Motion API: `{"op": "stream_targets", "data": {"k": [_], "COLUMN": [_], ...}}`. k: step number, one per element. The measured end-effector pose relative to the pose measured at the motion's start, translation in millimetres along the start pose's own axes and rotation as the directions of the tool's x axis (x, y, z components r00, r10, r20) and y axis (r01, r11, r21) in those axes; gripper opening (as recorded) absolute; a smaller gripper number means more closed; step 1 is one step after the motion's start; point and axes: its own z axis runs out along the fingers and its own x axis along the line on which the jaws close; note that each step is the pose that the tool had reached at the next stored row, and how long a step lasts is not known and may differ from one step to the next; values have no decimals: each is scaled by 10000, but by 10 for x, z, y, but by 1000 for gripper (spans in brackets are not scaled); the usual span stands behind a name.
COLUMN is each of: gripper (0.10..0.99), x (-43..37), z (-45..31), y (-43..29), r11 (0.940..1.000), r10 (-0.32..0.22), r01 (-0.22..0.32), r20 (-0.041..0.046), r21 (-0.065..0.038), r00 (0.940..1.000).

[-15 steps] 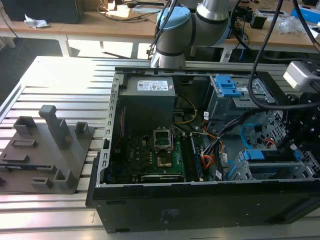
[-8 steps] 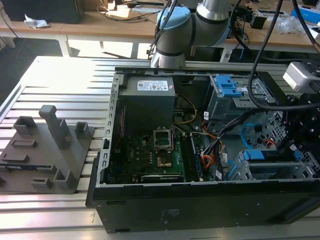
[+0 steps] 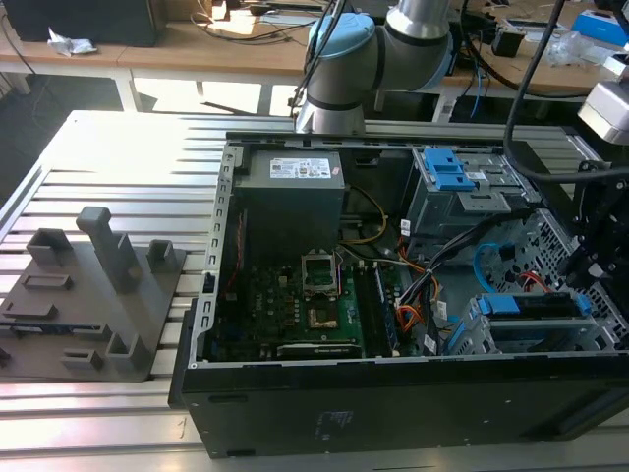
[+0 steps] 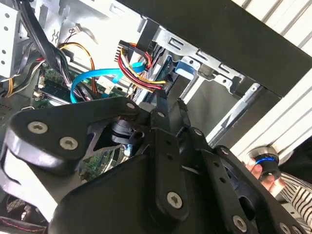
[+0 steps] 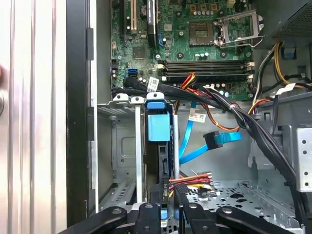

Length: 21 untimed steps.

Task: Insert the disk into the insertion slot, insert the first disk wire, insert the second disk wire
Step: 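Insert the first disk wire, then insert the second disk wire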

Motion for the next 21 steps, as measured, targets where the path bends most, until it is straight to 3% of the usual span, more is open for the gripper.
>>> {"op": "stream_targets", "data": {"k": [1,2,3,5,21], "gripper": [173,173,110,106,106], "x": [1,2,3,6,6], "z": [-28,-49,-70,-137,-141], "y": [2,3,5,9,10], "r11": [10000,10000,10000,10000,10000], "r10": [0,0,1,0,0], "r01": [0,0,-1,0,0], "r20": [0,1,0,1,1], "r21": [1,0,1,0,0], "r00": [10000,10000,10000,10000,10000]}}
